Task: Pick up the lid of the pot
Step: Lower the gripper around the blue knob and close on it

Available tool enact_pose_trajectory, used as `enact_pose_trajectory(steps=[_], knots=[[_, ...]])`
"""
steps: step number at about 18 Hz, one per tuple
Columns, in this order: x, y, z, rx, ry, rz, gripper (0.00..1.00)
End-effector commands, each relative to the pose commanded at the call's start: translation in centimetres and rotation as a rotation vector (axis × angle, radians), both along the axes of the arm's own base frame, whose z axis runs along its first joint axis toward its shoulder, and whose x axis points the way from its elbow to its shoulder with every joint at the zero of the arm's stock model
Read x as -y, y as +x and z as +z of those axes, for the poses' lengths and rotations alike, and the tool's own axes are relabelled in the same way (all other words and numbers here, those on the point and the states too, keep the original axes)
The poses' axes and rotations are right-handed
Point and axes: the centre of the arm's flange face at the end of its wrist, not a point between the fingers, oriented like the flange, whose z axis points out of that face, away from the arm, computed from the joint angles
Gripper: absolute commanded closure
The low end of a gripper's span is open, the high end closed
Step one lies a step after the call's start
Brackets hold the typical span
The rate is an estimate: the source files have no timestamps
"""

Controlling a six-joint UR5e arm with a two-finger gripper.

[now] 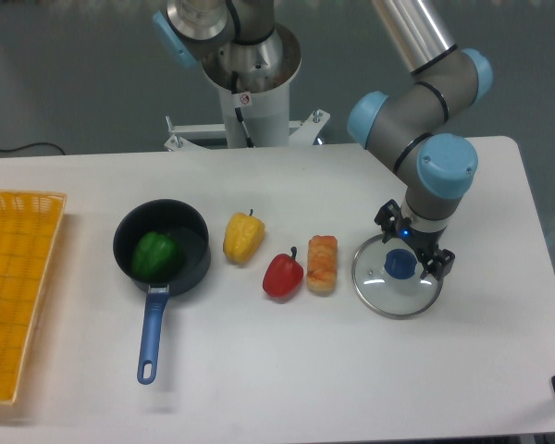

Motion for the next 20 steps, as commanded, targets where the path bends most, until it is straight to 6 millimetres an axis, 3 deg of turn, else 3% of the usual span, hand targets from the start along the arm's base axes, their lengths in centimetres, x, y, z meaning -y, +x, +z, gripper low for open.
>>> enact_pose_trajectory(steps=[3,20], knots=[[-0.2,-0.1,-1.4,0.018,-0.008,0.0,0.0],[-0.9,0.0,-2.6,0.031,-0.018,-0.019,0.01]])
